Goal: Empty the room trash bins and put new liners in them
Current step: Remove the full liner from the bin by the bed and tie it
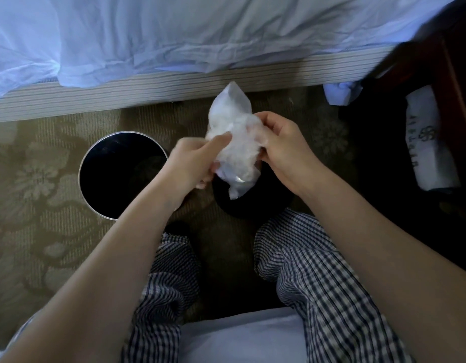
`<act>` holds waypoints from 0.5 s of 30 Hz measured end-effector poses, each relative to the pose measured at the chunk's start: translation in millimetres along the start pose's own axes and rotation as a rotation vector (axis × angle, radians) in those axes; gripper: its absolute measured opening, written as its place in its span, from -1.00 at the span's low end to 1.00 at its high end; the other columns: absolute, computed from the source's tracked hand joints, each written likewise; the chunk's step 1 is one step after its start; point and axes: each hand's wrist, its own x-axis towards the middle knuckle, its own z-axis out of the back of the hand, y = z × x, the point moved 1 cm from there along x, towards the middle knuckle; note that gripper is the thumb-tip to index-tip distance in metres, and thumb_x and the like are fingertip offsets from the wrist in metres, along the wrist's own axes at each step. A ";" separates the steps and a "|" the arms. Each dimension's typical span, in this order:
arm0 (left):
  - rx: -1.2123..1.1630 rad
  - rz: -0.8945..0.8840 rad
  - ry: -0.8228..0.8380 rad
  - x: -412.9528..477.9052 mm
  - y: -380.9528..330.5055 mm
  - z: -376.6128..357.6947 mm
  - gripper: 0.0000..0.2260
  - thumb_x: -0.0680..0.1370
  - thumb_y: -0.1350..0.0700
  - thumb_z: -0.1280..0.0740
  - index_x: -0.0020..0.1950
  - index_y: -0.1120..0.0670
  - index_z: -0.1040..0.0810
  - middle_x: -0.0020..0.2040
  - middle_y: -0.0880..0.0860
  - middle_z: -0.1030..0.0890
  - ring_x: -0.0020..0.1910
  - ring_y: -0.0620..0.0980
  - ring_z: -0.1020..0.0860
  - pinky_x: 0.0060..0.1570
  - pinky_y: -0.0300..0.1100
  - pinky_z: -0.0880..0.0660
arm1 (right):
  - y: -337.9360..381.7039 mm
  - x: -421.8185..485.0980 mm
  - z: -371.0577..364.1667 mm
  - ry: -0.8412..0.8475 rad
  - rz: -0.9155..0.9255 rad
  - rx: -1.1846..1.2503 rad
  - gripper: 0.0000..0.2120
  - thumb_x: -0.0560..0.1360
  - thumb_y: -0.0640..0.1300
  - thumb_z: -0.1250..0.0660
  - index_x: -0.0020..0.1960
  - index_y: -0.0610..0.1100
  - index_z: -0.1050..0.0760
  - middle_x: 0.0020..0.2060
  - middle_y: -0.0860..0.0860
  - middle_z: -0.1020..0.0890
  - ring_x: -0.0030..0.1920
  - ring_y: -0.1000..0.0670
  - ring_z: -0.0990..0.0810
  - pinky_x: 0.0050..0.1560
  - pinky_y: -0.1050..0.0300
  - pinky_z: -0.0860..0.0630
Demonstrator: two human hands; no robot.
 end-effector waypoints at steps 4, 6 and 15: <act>-0.356 0.293 0.345 -3.7 -1.5 -6.6 -0.67 0.59 -0.07 -0.21 0.22 0.13 -0.51 -0.27 0.01 -0.65 -0.31 -0.07 -0.62 -0.32 -0.18 -0.52 | 1.9 -9.0 -8.8 0.130 0.089 -0.208 -0.84 0.57 -0.22 -0.24 -0.17 -0.18 -0.52 -0.31 -0.01 -0.58 -0.27 0.13 -0.55 -0.23 0.29 -0.51; -0.516 0.288 0.408 -2.9 0.2 -5.1 -0.66 0.60 -0.02 -0.21 0.27 0.15 -0.50 -0.08 0.10 -0.68 -0.13 0.03 -0.66 -0.16 -0.09 -0.60 | 3.1 -10.5 -7.4 0.222 0.105 -0.296 -0.82 0.55 -0.22 -0.27 -0.20 -0.25 -0.54 -0.34 0.00 -0.56 -0.31 0.15 -0.52 -0.24 0.29 -0.46; -0.513 0.106 0.374 -6.2 0.8 0.1 -0.73 0.59 0.00 -0.22 -0.08 0.17 -0.59 -0.42 -0.01 -0.54 -0.47 -0.14 -0.48 -0.45 -0.32 -0.40 | 2.9 -9.7 -10.9 0.346 0.212 -0.433 -0.77 0.51 -0.24 -0.35 -0.30 -0.05 -0.49 -0.12 0.11 -0.47 -0.16 0.19 -0.48 -0.11 0.41 -0.41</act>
